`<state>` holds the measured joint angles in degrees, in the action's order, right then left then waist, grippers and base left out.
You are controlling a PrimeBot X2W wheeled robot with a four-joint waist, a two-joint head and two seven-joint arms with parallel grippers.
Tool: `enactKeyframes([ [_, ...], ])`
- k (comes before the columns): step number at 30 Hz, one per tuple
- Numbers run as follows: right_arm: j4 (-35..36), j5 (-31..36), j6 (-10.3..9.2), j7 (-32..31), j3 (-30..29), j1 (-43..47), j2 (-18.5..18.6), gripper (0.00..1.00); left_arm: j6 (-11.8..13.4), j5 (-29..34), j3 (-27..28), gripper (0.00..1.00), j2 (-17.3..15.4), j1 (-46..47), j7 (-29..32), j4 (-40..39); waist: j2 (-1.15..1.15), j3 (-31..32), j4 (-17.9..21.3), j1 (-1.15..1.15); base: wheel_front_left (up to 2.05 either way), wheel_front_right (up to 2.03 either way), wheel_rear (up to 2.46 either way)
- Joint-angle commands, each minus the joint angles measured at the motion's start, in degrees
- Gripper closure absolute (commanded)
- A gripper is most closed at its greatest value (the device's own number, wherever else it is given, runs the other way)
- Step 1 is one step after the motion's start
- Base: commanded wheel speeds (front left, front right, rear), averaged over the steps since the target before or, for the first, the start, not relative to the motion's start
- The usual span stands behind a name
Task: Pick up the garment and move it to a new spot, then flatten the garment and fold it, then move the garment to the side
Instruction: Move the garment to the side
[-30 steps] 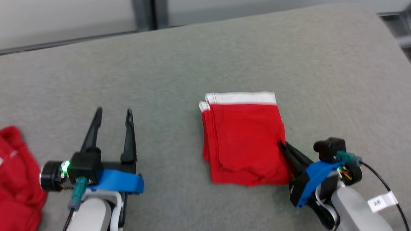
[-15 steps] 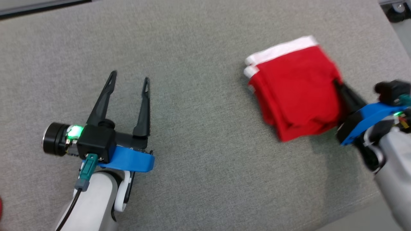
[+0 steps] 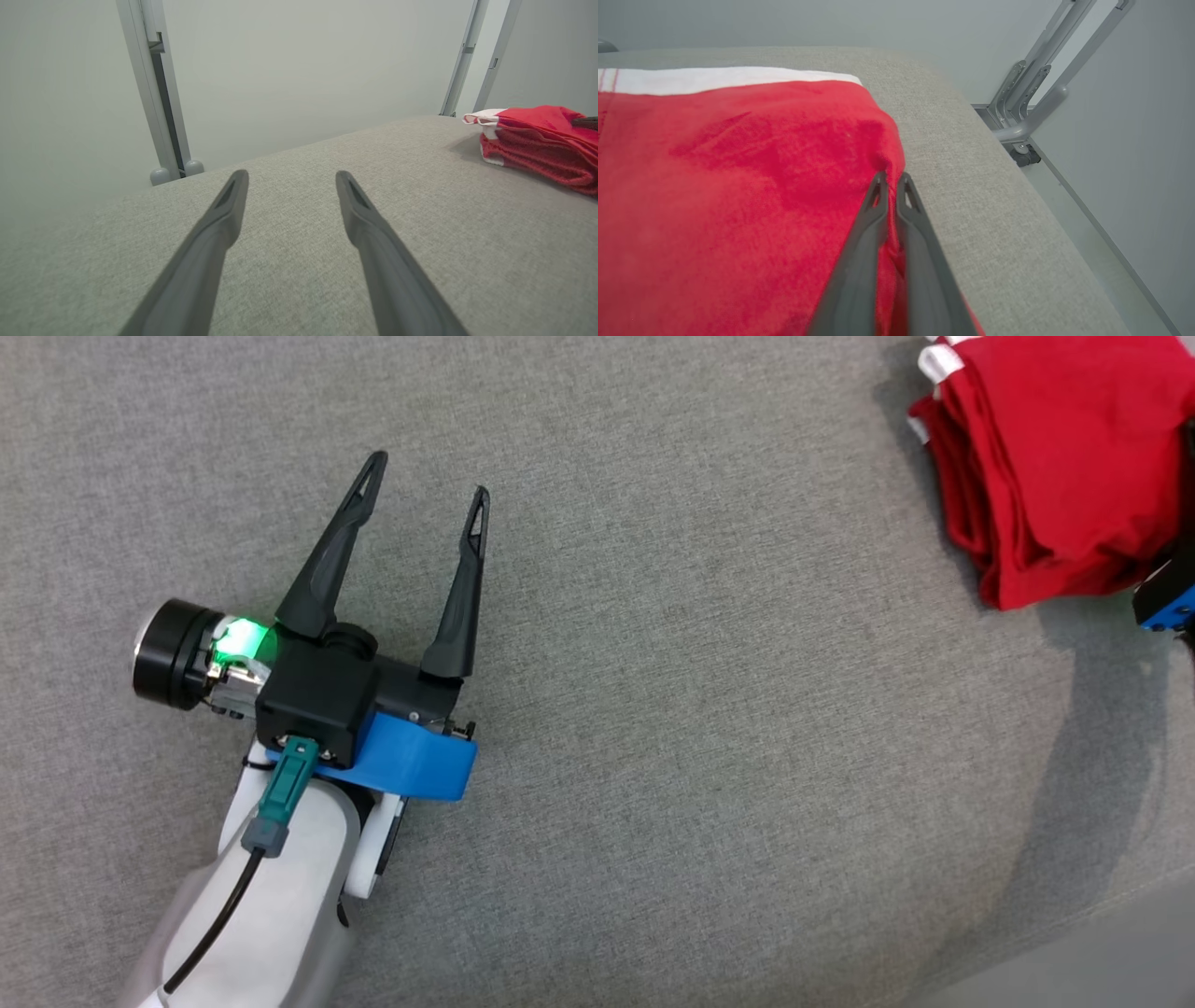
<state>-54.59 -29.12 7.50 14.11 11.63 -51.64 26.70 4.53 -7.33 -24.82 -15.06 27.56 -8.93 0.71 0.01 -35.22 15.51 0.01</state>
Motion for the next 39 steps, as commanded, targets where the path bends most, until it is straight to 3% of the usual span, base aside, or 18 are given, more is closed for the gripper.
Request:
enactKeyframes([
  [1,-0.4,0.5,-0.02,0.3,-0.3,-1.1,0.5,1.00,0.0,0.3,0.0,0.00,-0.3,0.9,0.0,-0.2,-0.01,-0.3,-0.2,-0.01,0.00,0.00,0.00],
  [6,-2.9,2.9,-0.02,0.9,-3.0,-2.6,0.2,1.00,-0.3,0.4,-0.6,0.00,-0.1,2.2,0.0,-0.3,-0.01,-0.9,-0.4,-0.01,0.00,0.00,0.00],
  [7,-3.1,3.5,-0.02,1.0,-3.3,-2.6,0.1,0.80,-0.3,0.4,-0.7,0.00,-0.1,2.3,-0.1,-0.2,-0.01,-0.9,-0.5,-0.01,0.00,0.00,0.00],
  [10,-3.3,4.6,-0.02,1.1,-4.2,-2.4,-0.2,0.74,-0.3,0.0,-0.9,0.00,0.2,2.3,-0.5,0.2,-0.01,-0.5,-0.7,-0.01,0.00,0.00,0.00],
  [11,-3.1,5.1,-0.02,1.1,-4.7,-2.2,-0.4,0.65,-0.1,-0.2,-0.9,0.00,0.3,2.1,-0.7,0.4,-0.01,-0.3,-0.8,-0.01,0.00,0.00,0.00],
  [12,-2.9,5.7,-0.02,1.2,-5.0,-1.7,-0.7,0.48,0.0,-0.3,-0.9,0.00,0.4,1.9,-0.9,0.5,-0.01,-0.1,-0.9,-0.01,0.00,0.00,0.00],
  [13,-2.9,6.5,-0.02,1.2,-5.6,-1.0,-0.7,0.07,0.0,-0.5,-0.9,0.00,0.4,1.5,-1.0,0.9,-0.01,0.4,-1.0,-0.01,0.00,0.00,0.00],
  [14,-2.7,7.4,-0.02,1.2,-6.2,-0.4,-0.8,0.00,0.1,-0.8,-0.9,0.00,0.5,1.0,-1.3,1.2,-0.01,0.8,-1.1,-0.01,0.00,0.00,0.00],
  [19,2.9,12.4,-0.02,1.1,-11.3,5.1,-2.5,0.00,0.9,-2.3,-0.5,0.00,1.1,-1.7,-2.7,3.3,-0.01,5.3,-2.0,-0.01,0.00,0.00,0.00],
  [25,17.4,17.0,-0.02,1.1,-16.6,18.2,-8.9,0.00,2.6,-4.8,0.9,0.00,1.6,-7.1,-3.9,5.7,-0.01,12.5,-3.5,-0.01,0.00,0.00,0.00],
  [31,28.6,19.3,-0.01,1.1,-17.4,29.2,-15.1,0.00,4.0,-7.0,2.1,0.00,1.6,-11.9,-4.5,7.1,-0.01,18.0,-5.7,-0.01,0.00,0.00,0.00],
  [39,40.7,20.4,-0.01,-3.3,-16.3,38.6,-19.5,0.00,4.4,-10.1,4.3,0.00,0.8,-15.8,-5.0,9.0,-0.01,23.0,-10.5,-0.01,0.00,0.00,0.00],
])
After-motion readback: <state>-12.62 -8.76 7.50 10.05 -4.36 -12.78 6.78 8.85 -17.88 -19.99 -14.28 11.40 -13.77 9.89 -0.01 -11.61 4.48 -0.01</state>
